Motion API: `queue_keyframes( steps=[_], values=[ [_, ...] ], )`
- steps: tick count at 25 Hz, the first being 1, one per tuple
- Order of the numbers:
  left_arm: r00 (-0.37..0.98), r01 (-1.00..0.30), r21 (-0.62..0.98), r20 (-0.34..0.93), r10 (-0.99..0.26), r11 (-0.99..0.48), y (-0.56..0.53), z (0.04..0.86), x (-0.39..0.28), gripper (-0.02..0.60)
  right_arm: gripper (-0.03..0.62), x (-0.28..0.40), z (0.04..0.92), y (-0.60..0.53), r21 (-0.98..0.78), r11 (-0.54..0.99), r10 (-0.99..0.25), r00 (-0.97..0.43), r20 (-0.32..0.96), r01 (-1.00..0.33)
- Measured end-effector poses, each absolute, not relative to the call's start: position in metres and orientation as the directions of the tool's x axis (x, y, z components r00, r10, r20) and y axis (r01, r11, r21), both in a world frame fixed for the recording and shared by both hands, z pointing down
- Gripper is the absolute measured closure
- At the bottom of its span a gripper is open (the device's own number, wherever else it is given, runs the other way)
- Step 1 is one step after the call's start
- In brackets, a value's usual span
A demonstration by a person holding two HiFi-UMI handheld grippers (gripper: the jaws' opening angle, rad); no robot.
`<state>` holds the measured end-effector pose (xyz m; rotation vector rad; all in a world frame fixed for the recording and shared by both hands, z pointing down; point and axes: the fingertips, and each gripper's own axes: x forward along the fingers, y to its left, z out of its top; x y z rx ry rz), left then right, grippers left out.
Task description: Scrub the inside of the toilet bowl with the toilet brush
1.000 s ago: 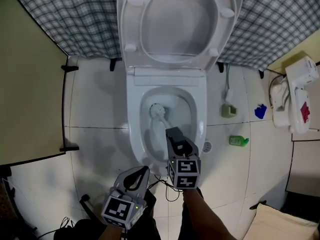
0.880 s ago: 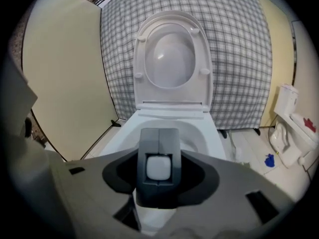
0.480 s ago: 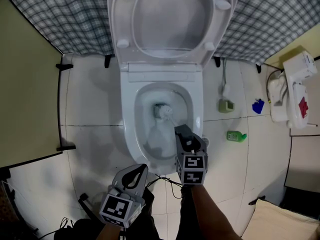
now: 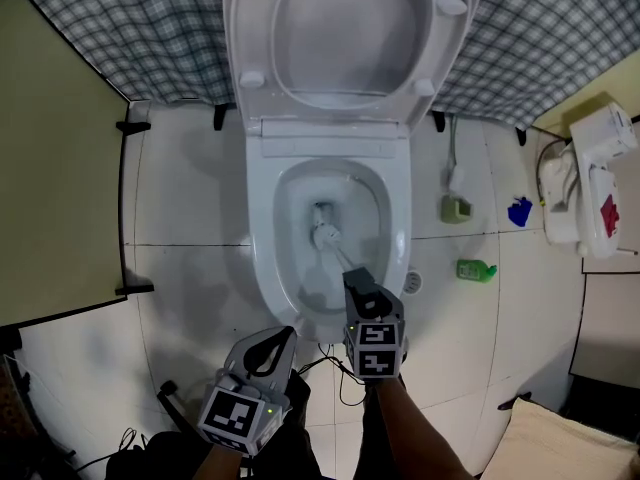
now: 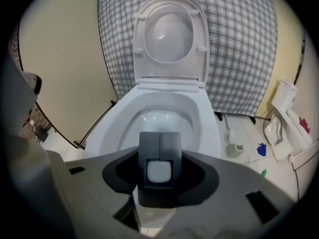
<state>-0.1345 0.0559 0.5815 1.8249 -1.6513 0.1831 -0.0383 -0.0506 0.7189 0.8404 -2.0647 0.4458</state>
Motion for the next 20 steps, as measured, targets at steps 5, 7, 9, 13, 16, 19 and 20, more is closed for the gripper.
queue_keyframes(
  steps=[5,7,9,13,16,19,20],
  values=[
    [0.182,-0.929,0.368,0.531,-0.827,0.032,0.066,0.586,-0.141,0.575,0.393,-0.048,0.738,-0.054,-0.023,0.704,-0.371,-0.395,0.841,-0.710],
    [0.182,-0.931,0.364,0.537,-0.823,0.031,0.069,0.588,-0.141,0.575,0.393,-0.054,0.744,-0.057,-0.022,0.705,-0.365,-0.390,0.845,-0.708],
    [0.185,-0.931,0.363,0.537,-0.823,0.027,0.069,0.589,-0.141,0.575,0.393,-0.059,0.750,-0.060,-0.011,0.718,-0.361,-0.386,0.849,-0.696],
    [0.193,-0.931,0.364,0.526,-0.829,0.014,0.066,0.587,-0.141,0.575,0.393,-0.059,0.747,-0.064,-0.009,0.743,-0.343,-0.392,0.853,-0.670],
    [0.202,-0.930,0.368,0.516,-0.833,0.002,0.061,0.583,-0.136,0.575,0.393,-0.045,0.740,-0.052,-0.013,0.757,-0.325,-0.392,0.861,-0.653],
    [0.210,-0.928,0.372,0.497,-0.842,-0.012,0.055,0.576,-0.127,0.575,0.393,-0.029,0.731,-0.036,-0.001,0.781,-0.311,-0.391,0.866,-0.624],
    [0.211,-0.928,0.372,0.492,-0.845,-0.015,0.053,0.575,-0.124,0.575,0.393,-0.025,0.726,-0.031,0.003,0.793,-0.305,-0.392,0.868,-0.610]
  ],
)
